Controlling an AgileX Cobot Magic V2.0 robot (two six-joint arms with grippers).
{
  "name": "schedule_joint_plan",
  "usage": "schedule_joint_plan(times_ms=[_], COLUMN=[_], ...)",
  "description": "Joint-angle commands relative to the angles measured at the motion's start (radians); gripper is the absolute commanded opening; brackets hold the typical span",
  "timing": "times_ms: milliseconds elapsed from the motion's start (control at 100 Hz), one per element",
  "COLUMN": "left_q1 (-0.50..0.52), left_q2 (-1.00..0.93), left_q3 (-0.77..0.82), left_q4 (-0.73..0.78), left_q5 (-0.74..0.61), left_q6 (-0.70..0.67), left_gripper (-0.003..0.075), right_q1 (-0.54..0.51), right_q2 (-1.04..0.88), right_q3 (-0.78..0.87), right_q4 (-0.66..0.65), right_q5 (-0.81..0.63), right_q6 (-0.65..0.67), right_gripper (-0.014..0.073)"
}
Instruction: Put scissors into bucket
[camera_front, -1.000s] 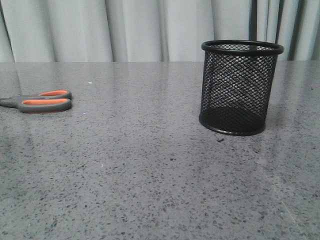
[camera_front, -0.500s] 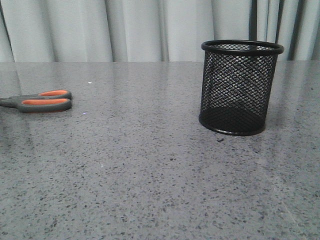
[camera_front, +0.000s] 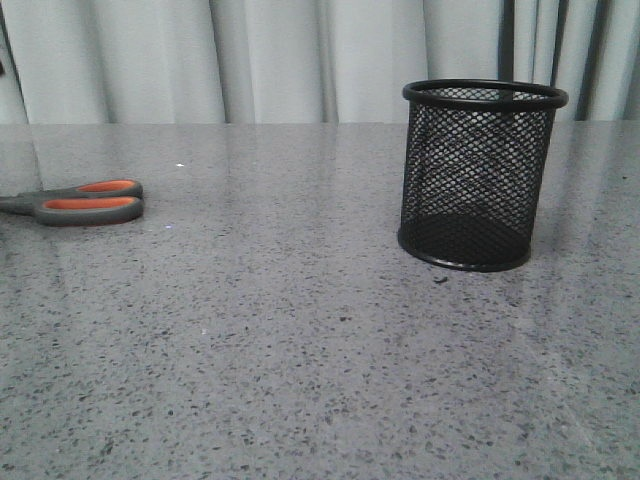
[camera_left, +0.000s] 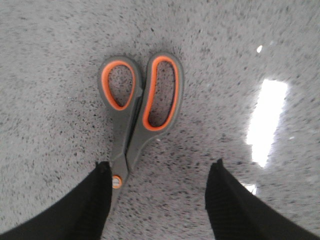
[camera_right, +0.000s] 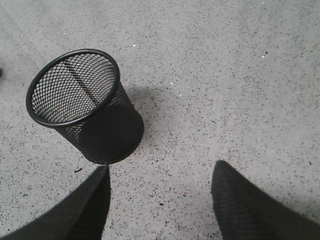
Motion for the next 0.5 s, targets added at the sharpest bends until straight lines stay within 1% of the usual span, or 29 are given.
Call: schedule_joint_plan(times_ms=[0, 250, 490], left_q1=[-0.016, -0.016, -0.016], left_q2=[0.032, 0.192, 0.246], left_q3=[-0.068, -0.145, -0.147], left_q4=[0.016, 0.025, 0.074], left_q5=[0.005, 0.017, 0.017], left_q6=[0.021, 0.021, 0.023], left_gripper=[0.0386, 0.0386, 0.0386], right_q1=[0.005, 0.005, 0.005], right_q2=[0.009, 0.009, 0.009], right_q3=[-0.037, -0.037, -0.037], right_q4=[0.015, 0.015, 0.015], right_q5=[-0.051, -0.037, -0.031], right_q6=[-0.017, -0.024, -0.024], right_gripper=[0.0399, 0.0399, 0.0399])
